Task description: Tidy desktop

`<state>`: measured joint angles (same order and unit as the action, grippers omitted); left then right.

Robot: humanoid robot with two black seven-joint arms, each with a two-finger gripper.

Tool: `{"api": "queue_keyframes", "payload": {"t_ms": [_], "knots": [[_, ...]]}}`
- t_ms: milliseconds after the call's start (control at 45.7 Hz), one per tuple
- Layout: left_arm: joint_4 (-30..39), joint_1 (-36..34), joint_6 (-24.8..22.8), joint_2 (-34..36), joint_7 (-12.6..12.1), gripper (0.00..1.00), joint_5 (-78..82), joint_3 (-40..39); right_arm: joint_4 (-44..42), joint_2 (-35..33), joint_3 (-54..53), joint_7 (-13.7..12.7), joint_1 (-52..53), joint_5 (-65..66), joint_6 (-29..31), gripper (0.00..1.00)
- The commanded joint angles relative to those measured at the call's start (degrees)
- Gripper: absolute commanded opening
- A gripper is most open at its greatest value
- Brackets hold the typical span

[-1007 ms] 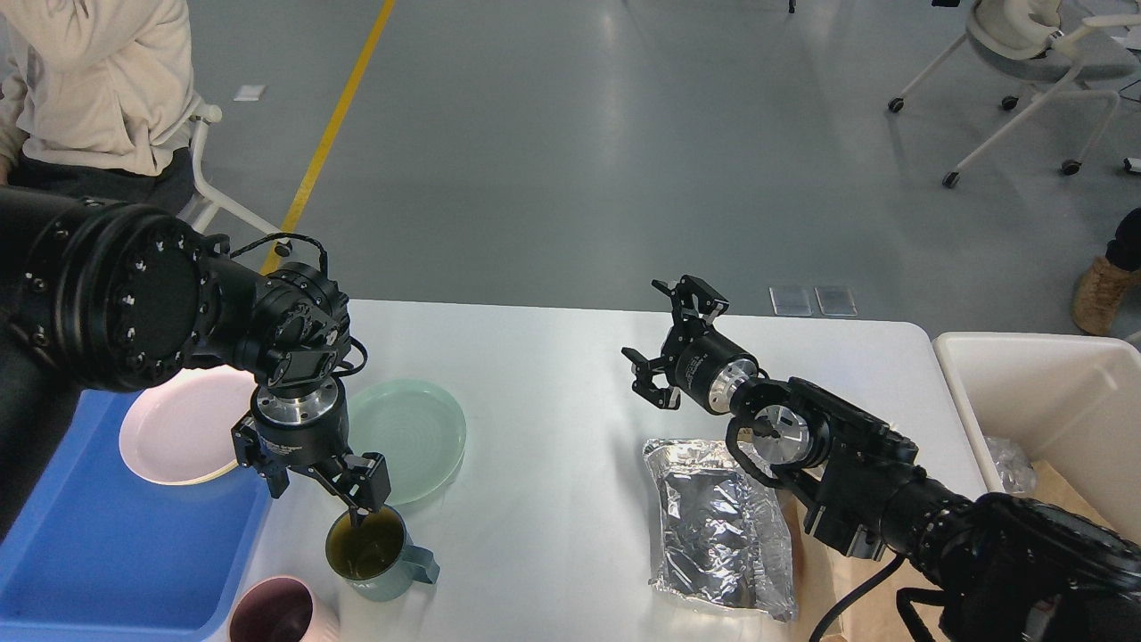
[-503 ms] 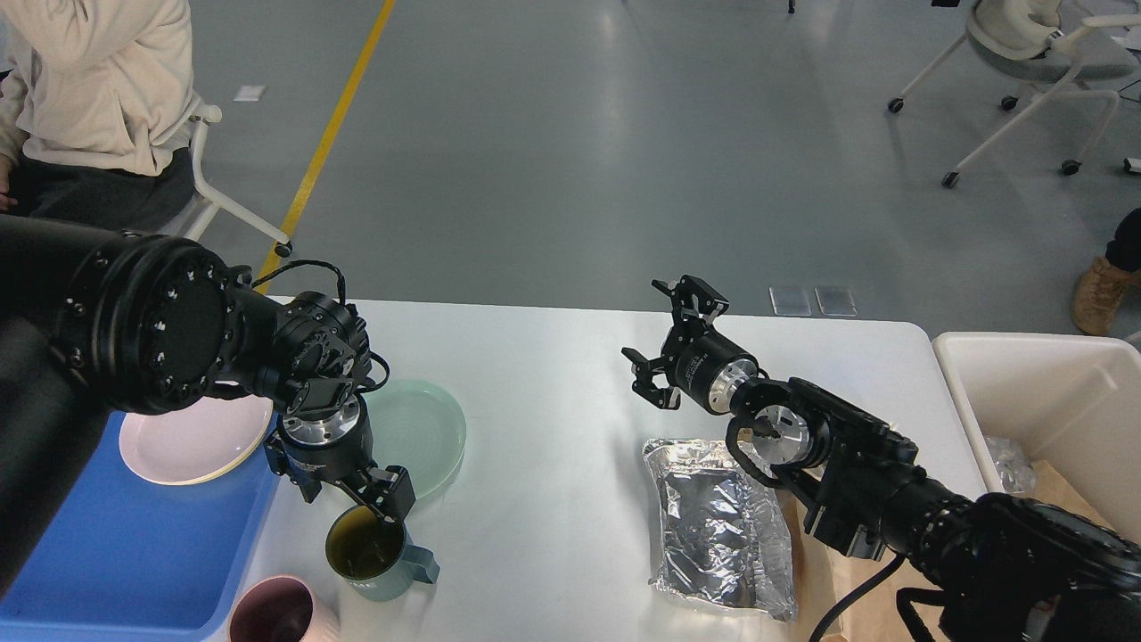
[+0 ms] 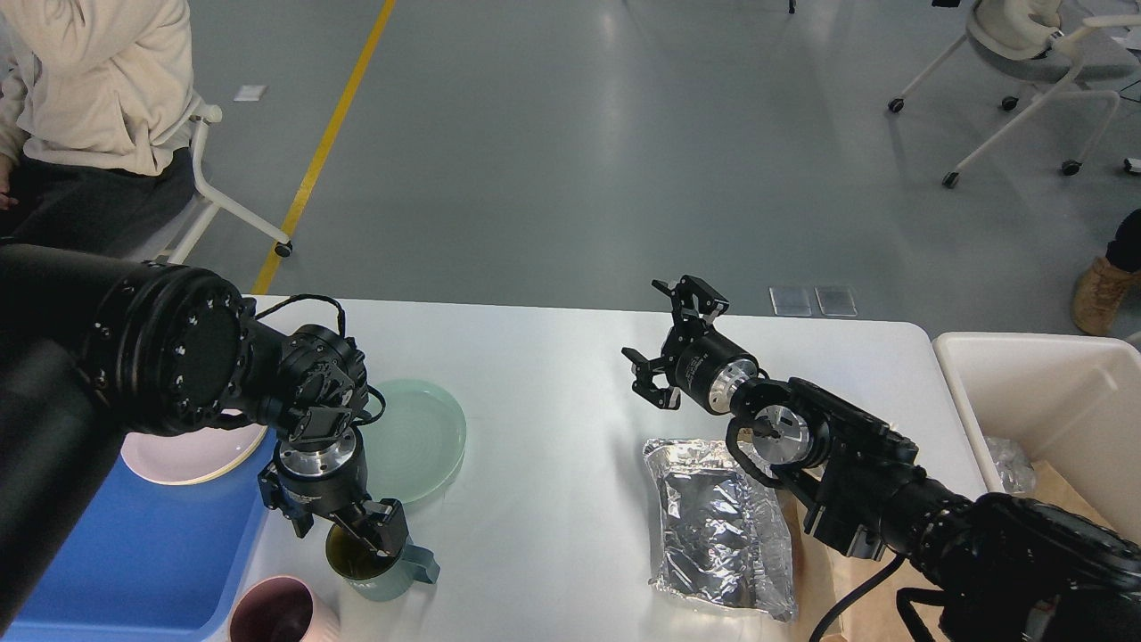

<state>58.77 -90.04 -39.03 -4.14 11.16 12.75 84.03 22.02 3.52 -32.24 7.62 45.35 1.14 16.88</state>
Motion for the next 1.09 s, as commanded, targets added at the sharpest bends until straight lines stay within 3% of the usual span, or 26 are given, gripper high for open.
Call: {"api": "queue_keyframes", "payload": {"t_ms": [0,175,285,460,657,1073], "knots": [[-0.3,0.5,1.5,0.0,0.0,0.96,0.0,0.1,0.0,0.0,0.0,0.0,0.0,0.0,0.0,1.0],[-0.3,0.5,3.2,0.0,0.0,0.96,0.1,0.3,0.0,0.0,0.0,0.0,0.0,0.0,0.0,1.0],[-0.3,0.5,4.4,0.0,0.0,0.9,0.1,1.1,0.0,0.0,0.0,0.0,0.0,0.0,0.0,1.0],[-0.2,0.5,4.7,0.0,0.0,0.72,0.1,1.1,0.0,0.0,0.0,-0.1,0.0,0.0,0.0,1.0],[-0.1,0.4,4.8,0.0,0.0,0.67,-0.1,1.0,0.0,0.0,0.1,0.0,0.0,0.0,0.0,1.0],[0.3,0.7,3.8,0.0,0.3,0.36,-0.2,1.1,0.0,0.0,0.0,-0.1,0.0,0.0,0.0,1.0]]}}
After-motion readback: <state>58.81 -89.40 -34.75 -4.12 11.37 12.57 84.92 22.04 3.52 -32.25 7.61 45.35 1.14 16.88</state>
